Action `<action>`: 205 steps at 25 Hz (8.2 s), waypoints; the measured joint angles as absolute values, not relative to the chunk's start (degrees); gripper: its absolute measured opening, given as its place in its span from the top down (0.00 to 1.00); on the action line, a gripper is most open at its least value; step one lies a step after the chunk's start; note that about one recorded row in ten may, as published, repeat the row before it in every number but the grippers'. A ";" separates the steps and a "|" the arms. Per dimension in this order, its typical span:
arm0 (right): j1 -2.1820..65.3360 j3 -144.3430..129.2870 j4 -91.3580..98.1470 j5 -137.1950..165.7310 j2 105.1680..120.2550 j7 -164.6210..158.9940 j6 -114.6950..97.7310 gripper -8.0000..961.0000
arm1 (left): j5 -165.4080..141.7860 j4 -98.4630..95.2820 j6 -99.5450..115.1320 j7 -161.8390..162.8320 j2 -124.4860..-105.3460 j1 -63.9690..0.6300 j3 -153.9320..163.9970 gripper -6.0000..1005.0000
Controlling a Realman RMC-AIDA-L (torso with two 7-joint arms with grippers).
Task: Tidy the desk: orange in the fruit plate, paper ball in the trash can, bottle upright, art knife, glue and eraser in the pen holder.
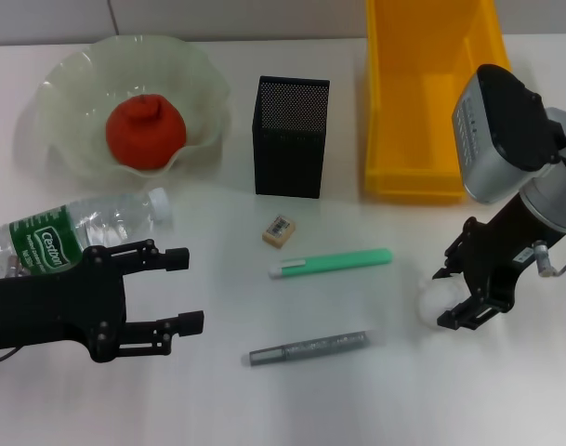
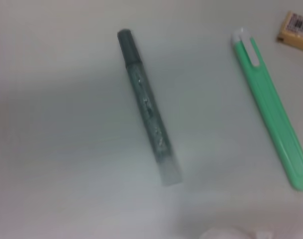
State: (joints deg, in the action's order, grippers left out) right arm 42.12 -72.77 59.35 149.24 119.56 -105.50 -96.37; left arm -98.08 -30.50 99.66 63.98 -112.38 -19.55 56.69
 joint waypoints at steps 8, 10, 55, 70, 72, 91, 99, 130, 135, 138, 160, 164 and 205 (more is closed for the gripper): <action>42.02 -55.43 61.10 143.78 118.90 -99.48 -104.44 0.44 | -98.02 -30.50 99.68 63.98 -112.30 -19.61 56.69 0.21; 41.30 -49.95 60.37 140.26 118.60 -96.26 -105.63 0.44 | -97.94 -30.50 99.67 63.98 -112.32 -19.66 56.69 0.21; 30.15 -26.81 24.91 93.40 119.29 -53.13 -76.82 0.41 | -98.02 -30.50 101.02 63.54 -113.02 -20.66 53.79 0.21; 28.67 -27.03 24.22 86.55 118.68 -56.79 -84.20 0.19 | -98.04 -30.50 100.98 63.69 -113.02 -20.65 53.78 0.21; 27.92 -27.95 24.56 87.67 117.93 -58.94 -89.81 0.19 | -98.06 -30.49 100.98 63.79 -113.03 -20.65 53.79 0.21; 26.88 -32.90 27.44 118.14 117.83 -59.48 -99.02 0.19 | -99.18 -30.62 100.55 65.31 -112.98 -21.91 54.00 0.21; 27.01 -36.53 27.39 118.15 118.90 -58.48 -94.79 0.19 | -99.69 -30.73 100.32 65.55 -112.90 -21.99 53.79 0.21; 26.59 -36.06 27.78 117.99 118.91 -58.78 -94.74 0.19 | -140.33 -59.91 95.62 100.09 -112.69 -34.42 47.48 0.21; 26.52 -35.98 27.76 117.95 118.91 -58.80 -94.71 0.19 | -144.54 -60.27 92.09 99.92 -113.35 -34.70 47.83 0.21; 26.53 -35.94 27.71 117.94 118.91 -58.82 -94.69 0.19 | -145.98 -60.15 91.13 99.63 -113.58 -34.89 48.04 0.21; 26.30 -35.94 27.78 118.11 118.85 -59.04 -95.10 0.19 | -147.89 -60.00 89.99 96.78 -118.33 -36.66 50.86 0.21; 26.22 -35.95 27.78 118.16 118.79 -59.05 -95.10 0.19 | -147.05 -59.68 89.77 96.74 -118.59 -37.06 52.35 0.21; 25.74 -35.95 27.86 117.98 118.47 -59.01 -95.19 0.19 | -145.87 -55.23 81.88 97.41 -118.57 -37.02 65.52 0.44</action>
